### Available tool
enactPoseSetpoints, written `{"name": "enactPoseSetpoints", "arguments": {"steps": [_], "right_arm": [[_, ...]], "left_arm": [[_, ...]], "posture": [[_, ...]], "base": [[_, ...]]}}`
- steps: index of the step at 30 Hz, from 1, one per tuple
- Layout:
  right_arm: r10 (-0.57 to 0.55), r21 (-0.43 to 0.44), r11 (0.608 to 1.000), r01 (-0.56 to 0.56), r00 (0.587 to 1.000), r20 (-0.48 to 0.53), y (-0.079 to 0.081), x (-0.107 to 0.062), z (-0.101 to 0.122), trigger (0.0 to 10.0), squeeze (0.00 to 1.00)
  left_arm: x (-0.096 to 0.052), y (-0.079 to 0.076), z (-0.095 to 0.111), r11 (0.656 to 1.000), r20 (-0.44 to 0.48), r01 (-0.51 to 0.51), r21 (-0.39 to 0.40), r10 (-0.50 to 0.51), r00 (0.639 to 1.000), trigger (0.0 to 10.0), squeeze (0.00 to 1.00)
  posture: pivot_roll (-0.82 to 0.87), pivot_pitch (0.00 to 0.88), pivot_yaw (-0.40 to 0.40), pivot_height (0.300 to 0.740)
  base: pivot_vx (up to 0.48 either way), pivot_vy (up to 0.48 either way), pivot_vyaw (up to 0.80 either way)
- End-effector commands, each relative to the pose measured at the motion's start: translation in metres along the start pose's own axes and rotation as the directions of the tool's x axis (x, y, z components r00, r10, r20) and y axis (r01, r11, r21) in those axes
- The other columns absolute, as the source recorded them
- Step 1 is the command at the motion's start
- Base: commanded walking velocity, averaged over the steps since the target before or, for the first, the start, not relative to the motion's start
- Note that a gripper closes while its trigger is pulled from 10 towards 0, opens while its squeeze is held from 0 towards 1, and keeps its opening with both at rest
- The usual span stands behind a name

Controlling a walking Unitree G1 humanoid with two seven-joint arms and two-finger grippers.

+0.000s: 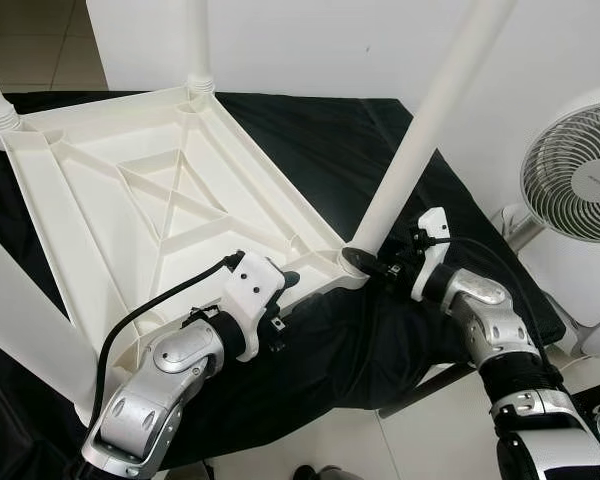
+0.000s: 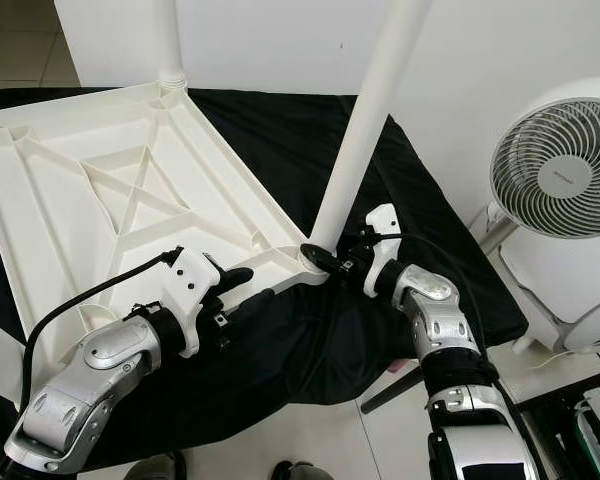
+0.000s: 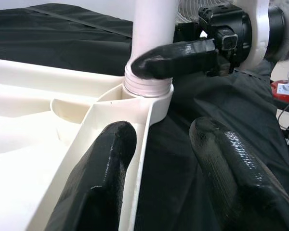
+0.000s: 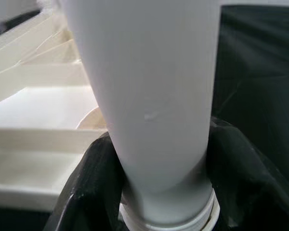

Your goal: Building children table

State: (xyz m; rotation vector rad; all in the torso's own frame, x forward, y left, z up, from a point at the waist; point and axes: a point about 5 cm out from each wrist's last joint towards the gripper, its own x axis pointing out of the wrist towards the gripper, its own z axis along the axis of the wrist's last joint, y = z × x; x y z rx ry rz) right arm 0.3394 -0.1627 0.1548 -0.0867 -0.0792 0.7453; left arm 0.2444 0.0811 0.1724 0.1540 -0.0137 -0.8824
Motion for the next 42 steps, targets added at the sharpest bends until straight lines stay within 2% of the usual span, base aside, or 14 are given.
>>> {"name": "enactPoseSetpoints", "arguments": {"steps": [1, 4, 12, 15, 16, 17, 20, 22, 24, 31, 32, 38, 41, 42], "right_arm": [[-0.073, 0.006, 0.997, 0.073, 0.997, -0.032, -0.006, -0.006, -0.006, 10.0, 0.0], [-0.118, 0.008, 0.993, 0.118, 0.993, -0.016, -0.004, -0.006, -0.005, 10.0, 0.0], [-0.357, 0.076, 0.933, 0.351, 0.93, 0.085, 0.026, -0.003, -0.002, 10.0, 0.0], [-0.505, 0.122, 0.86, 0.495, 0.86, 0.077, 0.035, 0.001, -0.002, 10.0, 0.0], [-0.505, 0.122, 0.86, 0.495, 0.86, 0.077, 0.035, 0.001, -0.002, 10.0, 0.0], [-0.562, 0.114, 0.825, 0.553, 0.825, 0.067, 0.04, 0.003, -0.001, 10.0, 0.0], [-0.595, 0.106, 0.802, 0.587, 0.802, 0.062, 0.045, 0.006, -0.001, 10.0, 0.0], [-0.594, 0.096, 0.804, 0.587, 0.802, 0.068, 0.065, 0.017, 0.003, 10.0, 0.0], [-0.587, 0.108, 0.808, 0.579, 0.806, 0.075, 0.069, 0.017, 0.004, 10.0, 0.0], [-0.63, 0.121, 0.774, 0.622, 0.775, 0.045, 0.064, 0.007, 0.001, 10.0, 0.0], [-0.634, 0.128, 0.771, 0.624, 0.771, 0.059, 0.064, 0.006, 0.004, 10.0, 1.0], [-0.62, 0.146, 0.783, 0.605, 0.778, 0.098, 0.061, -0.001, 0.011, 10.0, 1.0], [-0.574, 0.133, 0.817, 0.562, 0.813, 0.093, 0.053, -0.007, 0.011, 10.0, 1.0], [-0.533, 0.125, 0.844, 0.522, 0.841, 0.088, 0.05, -0.008, 0.01, 10.0, 1.0]], "left_arm": [[-0.001, -0.002, 0.002, 1.0, 0.008, -0.003, -0.007, 0.003, 1.0, 10.0, 0.0], [-0.001, -0.002, 0.002, 1.0, 0.007, -0.004, -0.008, 0.004, 1.0, 10.0, 0.0], [0.0, -0.006, 0.001, 1.0, 0.01, -0.009, -0.021, 0.01, 1.0, 10.0, 0.0], [0.0, -0.01, 0.001, 0.999, 0.016, -0.005, -0.034, 0.006, 1.0, 10.0, 0.0], [0.0, -0.01, 0.001, 0.999, 0.016, -0.005, -0.034, 0.006, 1.0, 10.0, 0.0], [0.0, -0.011, 0.001, 0.999, 0.018, -0.005, -0.037, 0.005, 1.0, 10.0, 0.0], [0.001, -0.012, 0.001, 0.999, 0.019, -0.005, -0.039, 0.006, 1.0, 10.0, 0.0], [0.001, -0.011, 0.001, 0.999, 0.021, -0.011, -0.04, 0.012, 1.0, 10.0, 0.0], [0.001, -0.011, 0.001, 0.999, 0.023, -0.012, -0.042, 0.013, 1.0, 10.0, 0.0], [0.001, -0.01, 0.001, 0.999, 0.022, -0.012, -0.038, 0.013, 1.0, 10.0, 0.0], [0.001, -0.01, 0.001, 0.999, 0.022, -0.015, -0.038, 0.015, 1.0, 10.0, 0.0], [0.002, -0.01, 0.001, 0.999, 0.022, -0.018, -0.038, 0.019, 1.0, 10.0, 0.0], [0.002, -0.009, 0.001, 0.999, 0.023, -0.018, -0.039, 0.019, 1.0, 10.0, 0.0], [0.002, -0.009, 0.002, 0.999, 0.025, -0.017, -0.038, 0.018, 1.0, 10.0, 0.0]], "posture": [[0.15, 0.147, -0.116, 0.74], [0.15, 0.147, -0.116, 0.74], [0.14, 0.153, -0.12, 0.74], [0.14, 0.155, -0.12, 0.74], [0.14, 0.155, -0.12, 0.74], [0.14, 0.155, -0.12, 0.74], [0.14, 0.155, -0.12, 0.74], [0.15, 0.149, -0.136, 0.74], [0.15, 0.149, -0.136, 0.74], [0.15, 0.142, -0.142, 0.74], [0.15, 0.137, -0.142, 0.74], [0.15, 0.132, -0.146, 0.74], [0.15, 0.127, -0.138, 0.74], [0.15, 0.127, -0.138, 0.74]], "base": [[0.0, 0.0, 0.0], [0.0, 0.0, 0.0], [0.0, 0.0, 0.0], [0.0, 0.0, 0.0], [0.0, 0.0, 0.0], [0.0, 0.0, 0.0], [0.0, 0.0, 0.0], [0.0, 0.0, 0.0], [0.0, 0.0, 0.0], [0.0, 0.0, 0.0], [0.0, 0.0, 0.0], [0.0, 0.0, 0.0], [0.0, 0.0, 0.0], [0.0, 0.0, 0.0]]}}
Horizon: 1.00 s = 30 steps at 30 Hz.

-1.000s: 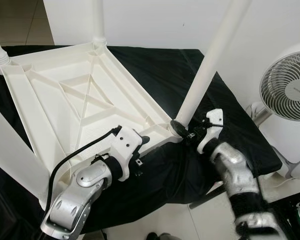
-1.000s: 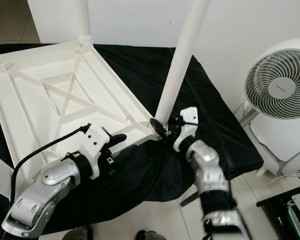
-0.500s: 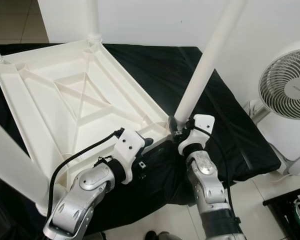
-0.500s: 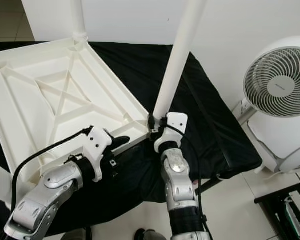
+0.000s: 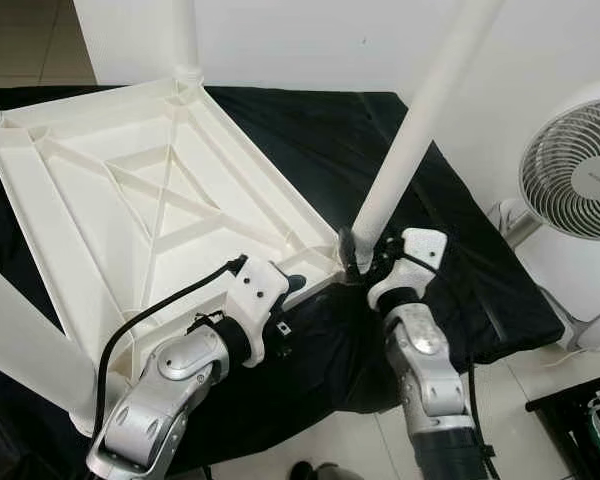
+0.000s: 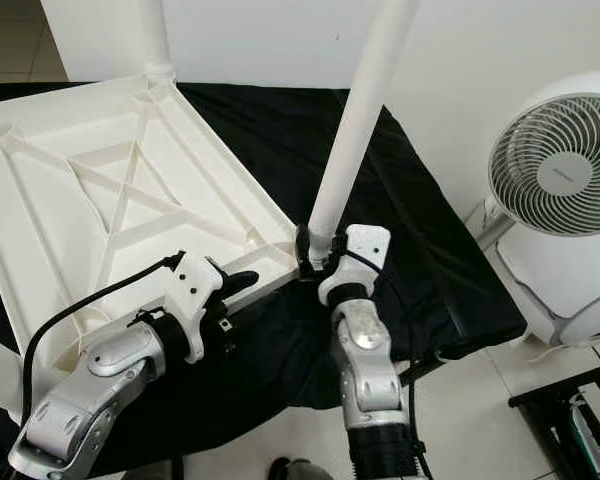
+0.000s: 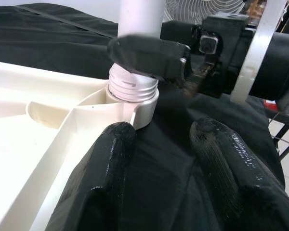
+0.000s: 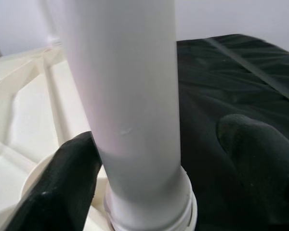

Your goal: Building children table

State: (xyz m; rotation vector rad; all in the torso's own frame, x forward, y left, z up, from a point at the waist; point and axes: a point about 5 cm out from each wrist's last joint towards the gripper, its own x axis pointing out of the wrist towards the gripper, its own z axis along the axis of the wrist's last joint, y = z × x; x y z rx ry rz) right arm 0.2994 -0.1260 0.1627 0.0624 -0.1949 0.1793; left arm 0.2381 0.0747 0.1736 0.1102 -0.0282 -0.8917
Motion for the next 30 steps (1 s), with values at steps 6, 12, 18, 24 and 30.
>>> {"name": "enactPoseSetpoints", "arguments": {"steps": [6, 12, 18, 24, 30], "right_arm": [[0.286, 0.003, 0.958, -0.286, 0.956, -0.067, -0.021, 0.004, -0.003, 10.0, 0.0], [0.473, -0.018, 0.878, -0.479, 0.872, -0.123, -0.03, 0.012, -0.006, 10.0, 0.0], [0.532, -0.069, 0.832, -0.55, 0.827, -0.183, -0.034, 0.03, -0.011, 10.0, 0.0], [0.548, -0.087, 0.818, -0.568, 0.817, -0.181, -0.032, 0.047, -0.011, 3.8, 0.0], [0.594, -0.065, 0.789, -0.611, 0.785, -0.179, -0.026, 0.052, -0.015, 0.0, 0.0]], "left_arm": [[0.003, 0.001, 0.0, 1.0, -0.005, -0.014, -0.003, 0.014, 1.0, 10.0, 0.0], [0.004, 0.003, 0.002, 1.0, -0.003, -0.013, 0.002, 0.013, 1.0, 10.0, 0.0], [0.005, 0.005, 0.004, 1.0, 0.001, -0.02, 0.005, 0.02, 1.0, 10.0, 0.0], [0.005, 0.006, 0.004, 1.0, 0.001, -0.023, 0.006, 0.023, 1.0, 10.0, 0.0], [0.003, 0.007, 0.004, 1.0, -0.001, -0.031, 0.006, 0.031, 1.0, 10.0, 0.0]], "posture": [[0.13, 0.13, -0.121, 0.74], [0.14, 0.13, -0.116, 0.74], [0.15, 0.128, -0.109, 0.74], [0.15, 0.128, -0.111, 0.74], [0.17, 0.13, -0.113, 0.74]], "base": [[0.0, 0.0, 0.0], [0.0, 0.0, 0.0], [0.0, 0.0, 0.0], [0.0, 0.0, 0.0], [0.0, 0.0, 0.0]]}}
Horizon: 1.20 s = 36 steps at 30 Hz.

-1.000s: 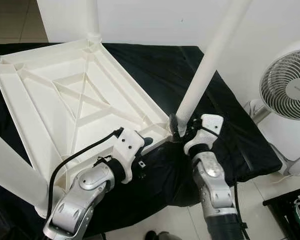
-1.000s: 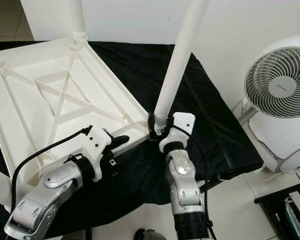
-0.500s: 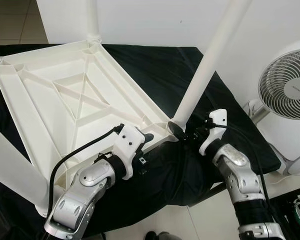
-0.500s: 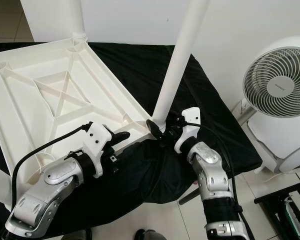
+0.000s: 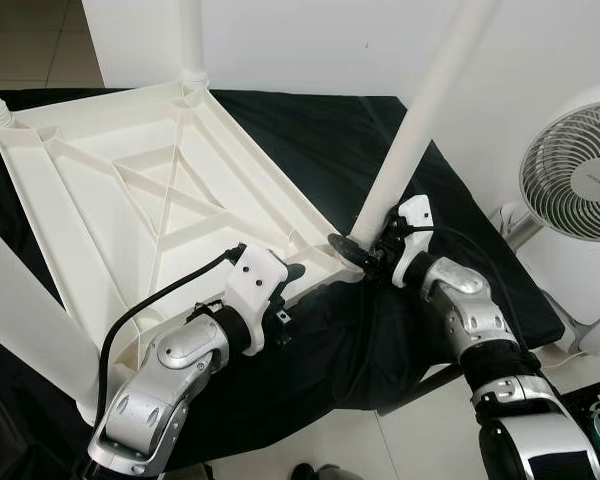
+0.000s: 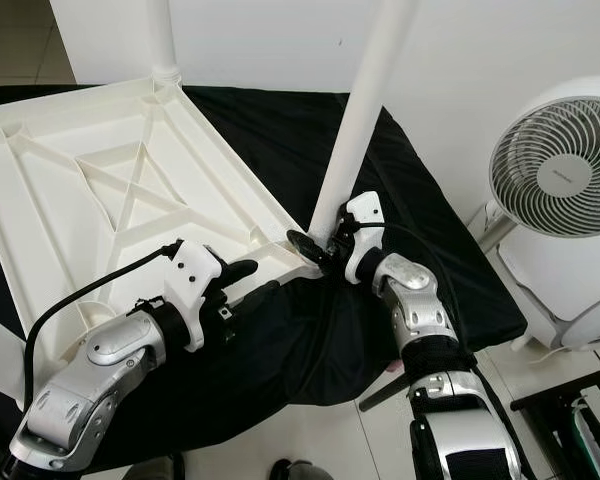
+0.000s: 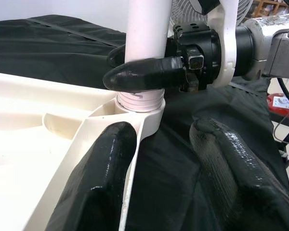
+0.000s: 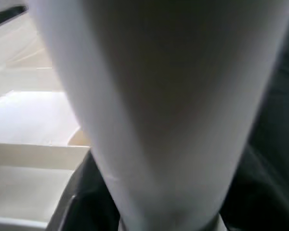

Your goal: Building children table

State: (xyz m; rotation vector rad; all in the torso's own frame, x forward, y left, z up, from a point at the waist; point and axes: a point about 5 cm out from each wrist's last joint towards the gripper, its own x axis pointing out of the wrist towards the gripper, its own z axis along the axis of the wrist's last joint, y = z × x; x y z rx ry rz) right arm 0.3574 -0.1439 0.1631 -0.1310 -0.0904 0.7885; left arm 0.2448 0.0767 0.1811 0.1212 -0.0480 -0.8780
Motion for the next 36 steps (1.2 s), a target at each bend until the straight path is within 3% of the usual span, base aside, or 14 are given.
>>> {"name": "enactPoseSetpoints", "arguments": {"steps": [1, 7, 11, 12, 13, 16, 23, 25, 30, 33, 34, 35, 36], "right_arm": [[0.036, 0.007, 0.999, -0.036, 0.999, -0.017, 0.004, 0.001, -0.007, 0.0, 0.0], [0.018, 0.005, 1.0, -0.018, 1.0, -0.001, 0.001, -0.003, -0.01, 0.0, 0.0], [-0.067, -0.006, 0.998, 0.067, 0.998, 0.006, -0.004, -0.008, -0.011, 0.0, 0.0], [-0.127, -0.017, 0.992, 0.127, 0.992, -0.011, -0.006, -0.009, -0.013, 10.0, 0.0], [-0.191, -0.019, 0.981, 0.191, 0.981, -0.015, -0.007, -0.01, -0.014, 10.0, 0.0], [-0.236, -0.019, 0.972, 0.235, 0.972, -0.018, -0.008, -0.011, -0.014, 10.0, 0.0], [-0.398, 0.011, 0.918, 0.398, 0.917, 0.017, 0.008, -0.01, -0.014, 10.0, 0.0], [-0.492, 0.056, 0.869, 0.492, 0.871, -0.004, 0.012, -0.01, -0.016, 10.0, 0.0], [-0.578, 0.086, 0.813, 0.576, 0.816, -0.005, 0.018, -0.01, -0.016, 10.0, 0.0], [-0.587, 0.092, 0.805, 0.586, 0.809, -0.01, 0.018, -0.01, -0.015, 10.0, 0.0], [-0.618, 0.096, 0.782, 0.616, 0.786, -0.009, 0.019, -0.01, -0.015, 10.0, 0.0], [-0.66, 0.105, 0.746, 0.657, 0.751, -0.009, 0.02, -0.011, -0.014, 10.0, 1.0], [-0.71, 0.147, 0.696, 0.703, 0.704, -0.005, 0.021, -0.011, -0.011, 10.0, 1.0]], "left_arm": [[-0.001, -0.001, -0.002, 1.0, -0.015, -0.019, -0.011, 0.019, 1.0, 10.0, 0.0], [-0.002, 0.0, -0.003, 1.0, -0.017, -0.023, -0.012, 0.022, 1.0, 10.0, 0.0], [-0.002, -0.001, -0.003, 1.0, -0.019, -0.02, -0.014, 0.02, 1.0, 10.0, 0.0], [-0.002, -0.001, -0.003, 1.0, -0.019, -0.019, -0.015, 0.018, 1.0, 10.0, 0.0], [-0.002, -0.002, -0.003, 1.0, -0.021, -0.017, -0.016, 0.017, 1.0, 10.0, 0.0], [-0.002, -0.002, -0.003, 1.0, -0.021, -0.016, -0.017, 0.015, 1.0, 10.0, 0.0], [-0.001, -0.004, -0.004, 1.0, -0.025, -0.005, -0.024, 0.005, 1.0, 10.0, 0.0], [-0.001, -0.006, -0.005, 1.0, -0.023, -0.004, -0.026, 0.004, 1.0, 10.0, 0.0], [0.0, -0.008, -0.005, 0.999, -0.021, -0.002, -0.032, 0.002, 1.0, 10.0, 0.0], [0.0, -0.008, -0.005, 0.999, -0.02, -0.002, -0.033, 0.002, 1.0, 10.0, 0.0], [0.0, -0.009, -0.005, 0.999, -0.02, -0.002, -0.035, 0.001, 1.0, 10.0, 0.0], [0.0, -0.009, -0.006, 0.999, -0.02, -0.004, -0.035, 0.003, 1.0, 10.0, 0.0], [0.001, -0.009, -0.006, 0.999, -0.019, -0.01, -0.036, 0.01, 1.0, 10.0, 0.0]], "posture": [[0.17, 0.131, -0.114, 0.74], [0.17, 0.133, -0.113, 0.74], [0.16, 0.137, -0.111, 0.74], [0.15, 0.143, -0.11, 0.74], [0.15, 0.143, -0.11, 0.74], [0.15, 0.143, -0.11, 0.74], [0.14, 0.152, -0.108, 0.74], [0.14, 0.15, -0.115, 0.74], [0.14, 0.148, -0.117, 0.74], [0.14, 0.148, -0.117, 0.74], [0.14, 0.145, -0.119, 0.74], [0.15, 0.141, -0.13, 0.74], [0.15, 0.141, -0.13, 0.74]], "base": [[0.0, 0.0, 0.0], [0.0, 0.0, 0.0], [0.0, 0.0, 0.0], [0.0, 0.0, 0.0], [0.0, 0.0, 0.0], [0.0, 0.0, 0.0], [0.0, 0.0, 0.0], [0.0, 0.0, 0.0], [0.0, 0.0, 0.0], [0.0, 0.0, 0.0], [0.0, 0.0, 0.0], [0.0, 0.0, 0.0], [0.0, 0.0, 0.0]]}}
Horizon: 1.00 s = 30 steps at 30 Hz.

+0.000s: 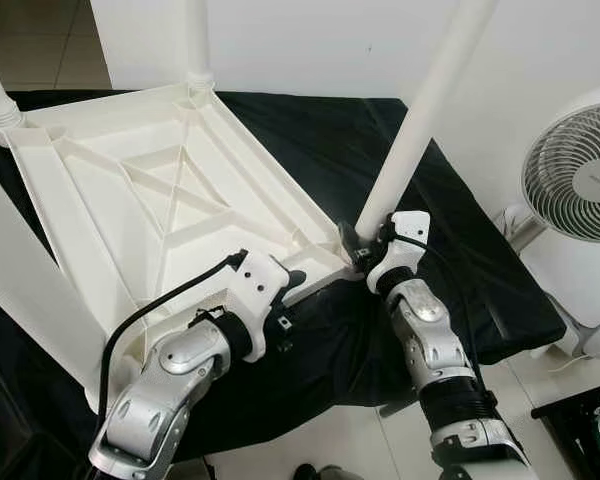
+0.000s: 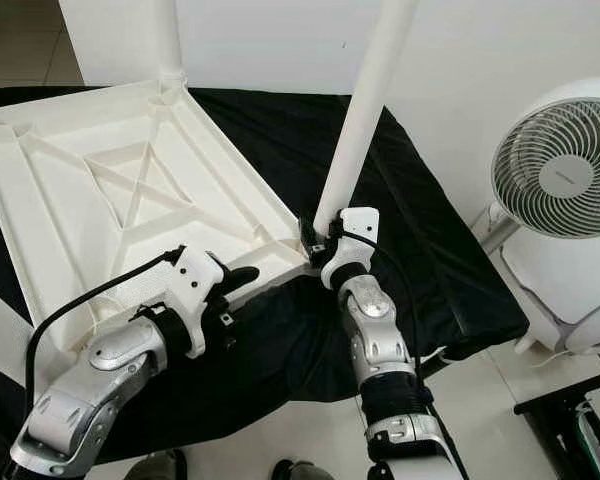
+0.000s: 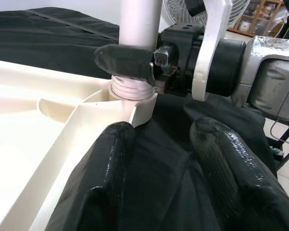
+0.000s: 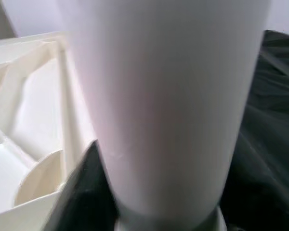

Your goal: Building children table

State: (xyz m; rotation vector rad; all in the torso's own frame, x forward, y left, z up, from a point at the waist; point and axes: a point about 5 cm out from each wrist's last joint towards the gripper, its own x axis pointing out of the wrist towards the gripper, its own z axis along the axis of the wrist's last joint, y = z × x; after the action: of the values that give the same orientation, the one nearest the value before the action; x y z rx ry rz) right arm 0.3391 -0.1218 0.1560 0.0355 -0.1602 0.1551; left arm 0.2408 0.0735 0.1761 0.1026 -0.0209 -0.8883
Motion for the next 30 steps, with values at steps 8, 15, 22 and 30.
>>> {"name": "enactPoseSetpoints", "arguments": {"steps": [8, 15, 22, 30], "right_arm": [[-0.171, 0.085, 0.982, 0.171, 0.985, -0.006, 0.001, -0.005, 0.004, 10.0, 1.0], [-0.115, 0.025, 0.993, 0.115, 0.993, 0.004, 0.0, -0.009, 0.009, 10.0, 0.0], [-0.079, 0.019, 0.997, 0.078, 0.997, 0.023, -0.004, -0.013, 0.012, 10.0, 0.0], [0.007, -0.026, 1.0, -0.006, 0.999, 0.033, -0.01, -0.014, 0.012, 10.0, 0.0]], "left_arm": [[0.002, -0.005, -0.002, 0.999, 0.003, -0.03, -0.016, 0.03, 1.0, 10.0, 0.0], [0.001, -0.005, -0.007, 0.998, -0.009, -0.052, -0.018, 0.052, 0.999, 10.0, 0.0], [0.0, -0.017, -0.01, 0.996, -0.013, -0.045, -0.076, 0.044, 0.999, 10.0, 0.0], [-0.002, -0.017, -0.02, 0.979, -0.01, -0.147, -0.139, 0.147, 0.989, 10.0, 0.0]], "posture": [[0.15, 0.136, -0.136, 0.74], [0.15, 0.135, -0.143, 0.74], [0.14, 0.14, -0.148, 0.74], [0.15, 0.151, -0.146, 0.74]], "base": [[0.0, 0.0, 0.0], [0.0, 0.0, 0.0], [0.0, 0.0, 0.0], [0.0, 0.0, 0.0]]}}
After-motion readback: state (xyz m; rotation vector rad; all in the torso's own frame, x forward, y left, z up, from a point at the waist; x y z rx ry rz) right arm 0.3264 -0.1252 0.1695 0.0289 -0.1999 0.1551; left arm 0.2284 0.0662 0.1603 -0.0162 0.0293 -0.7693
